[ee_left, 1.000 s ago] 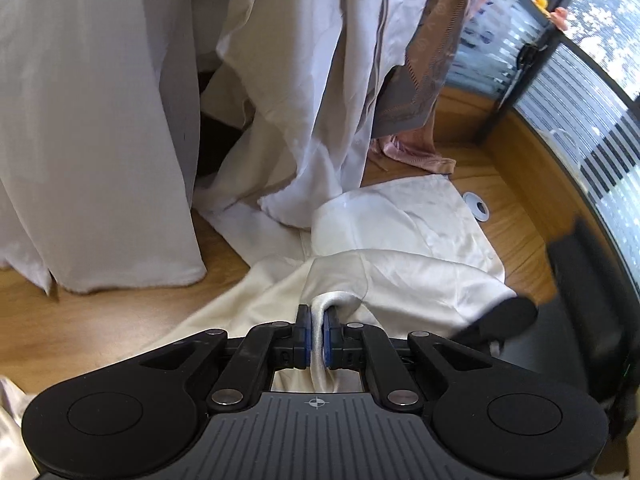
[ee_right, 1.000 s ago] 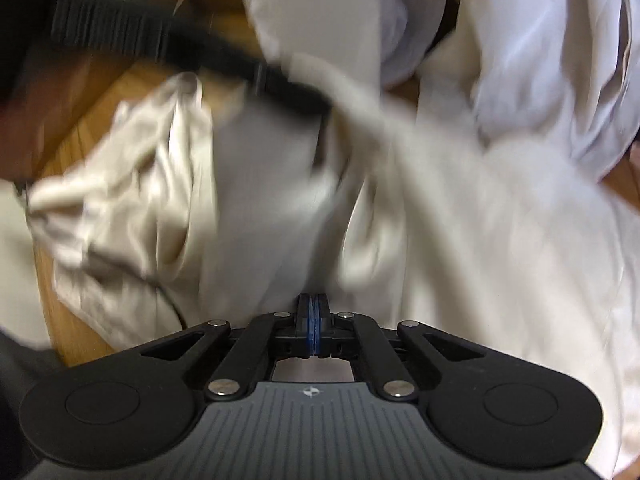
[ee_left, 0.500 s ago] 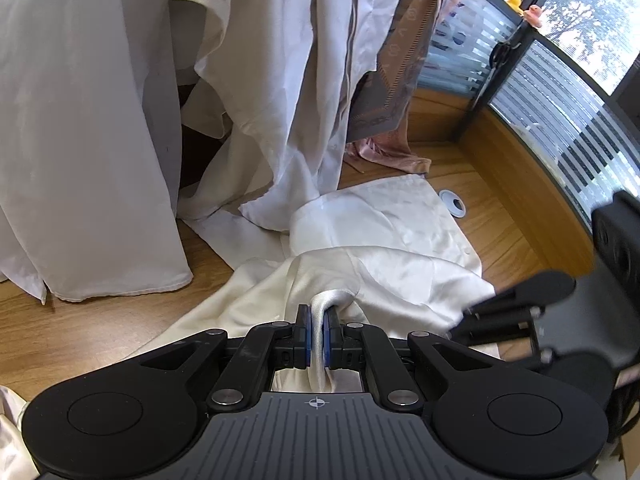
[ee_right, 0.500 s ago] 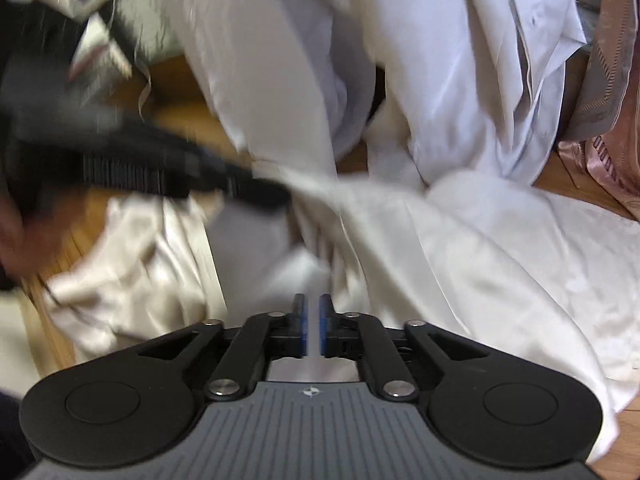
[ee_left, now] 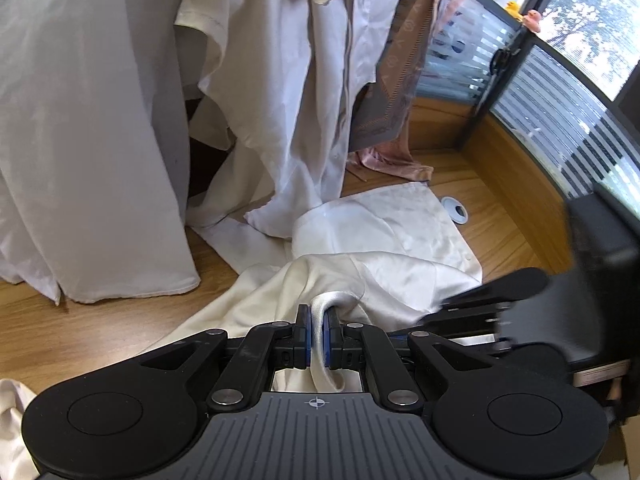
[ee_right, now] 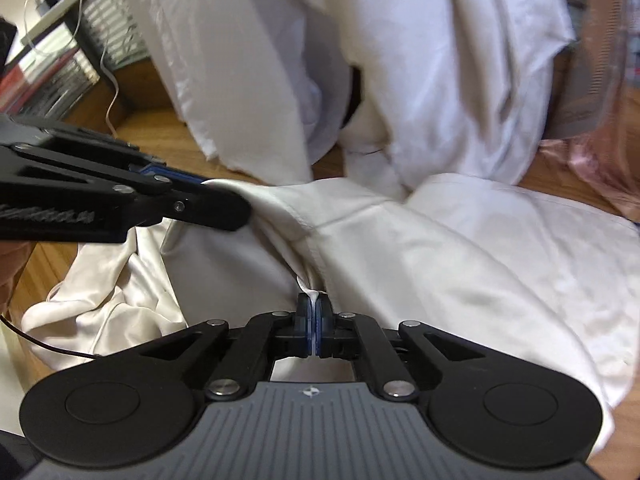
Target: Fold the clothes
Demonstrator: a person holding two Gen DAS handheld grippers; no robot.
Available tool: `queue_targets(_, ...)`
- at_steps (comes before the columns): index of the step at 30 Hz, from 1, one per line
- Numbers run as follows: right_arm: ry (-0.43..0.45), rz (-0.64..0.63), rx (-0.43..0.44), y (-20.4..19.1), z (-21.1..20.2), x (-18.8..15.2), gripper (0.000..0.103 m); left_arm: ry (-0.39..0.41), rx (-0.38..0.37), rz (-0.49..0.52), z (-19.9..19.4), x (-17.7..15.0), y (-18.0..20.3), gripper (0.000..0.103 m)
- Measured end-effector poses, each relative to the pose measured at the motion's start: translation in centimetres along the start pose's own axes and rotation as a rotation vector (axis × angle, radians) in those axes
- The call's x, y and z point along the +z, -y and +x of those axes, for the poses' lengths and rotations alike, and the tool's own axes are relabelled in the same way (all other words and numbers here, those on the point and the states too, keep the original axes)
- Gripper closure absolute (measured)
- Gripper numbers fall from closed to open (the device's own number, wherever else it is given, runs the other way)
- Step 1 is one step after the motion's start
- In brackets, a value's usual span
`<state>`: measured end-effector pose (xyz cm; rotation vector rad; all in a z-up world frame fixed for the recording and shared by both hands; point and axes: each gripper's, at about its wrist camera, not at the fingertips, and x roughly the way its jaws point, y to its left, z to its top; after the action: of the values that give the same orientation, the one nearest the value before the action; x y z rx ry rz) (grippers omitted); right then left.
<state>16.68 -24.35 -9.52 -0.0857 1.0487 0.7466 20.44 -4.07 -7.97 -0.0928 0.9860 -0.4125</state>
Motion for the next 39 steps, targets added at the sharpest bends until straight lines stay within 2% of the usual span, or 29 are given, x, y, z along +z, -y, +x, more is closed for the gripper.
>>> queue_targets(6,0.079,0.044,-0.055,0.7,-6.7,-1.3,0.102,0.020,-0.015,0.035,-0.9,0.4,1.8,0.095)
queue_targets(11,0.100,0.074,-0.040,-0.2,-11.0,-3.0,0.102,0.012,-0.020,0.056,-1.1,-0.4,3.7,0.095)
queue_targets(17,0.086,0.040,-0.012,-0.8,-11.9,-3.6,0.101,-0.024,-0.028,0.093,-1.3,-2.9,4.8,0.096)
queue_targets(19,0.081,0.029,-0.002,-1.0,-12.2,-3.8,0.098,-0.024,-0.028,0.103,-1.8,-3.7,4.8,0.095)
queue_targets(24,0.070,0.000,0.022,-1.5,-12.9,-4.3,0.097,-0.036,-0.028,0.101,-2.2,-4.6,4.7,0.095)
queue_targets(30,0.036,-0.101,0.033,-1.8,-9.6,-2.9,0.096,-0.039,-0.024,0.089,-2.0,-4.7,4.7,0.095)
queue_targets(33,0.007,-0.154,0.038,-2.2,-7.1,-2.5,0.087,-0.034,-0.023,0.084,-2.1,-4.5,4.7,0.095)
queue_targets(34,0.001,-0.169,0.038,-2.3,-6.3,-2.4,0.087,-0.032,-0.023,0.082,-2.2,-4.4,4.7,0.095)
queue_targets(39,0.022,-0.171,0.028,-2.1,-3.4,-2.4,0.087,-0.036,-0.024,0.062,-2.2,-4.1,4.5,0.095)
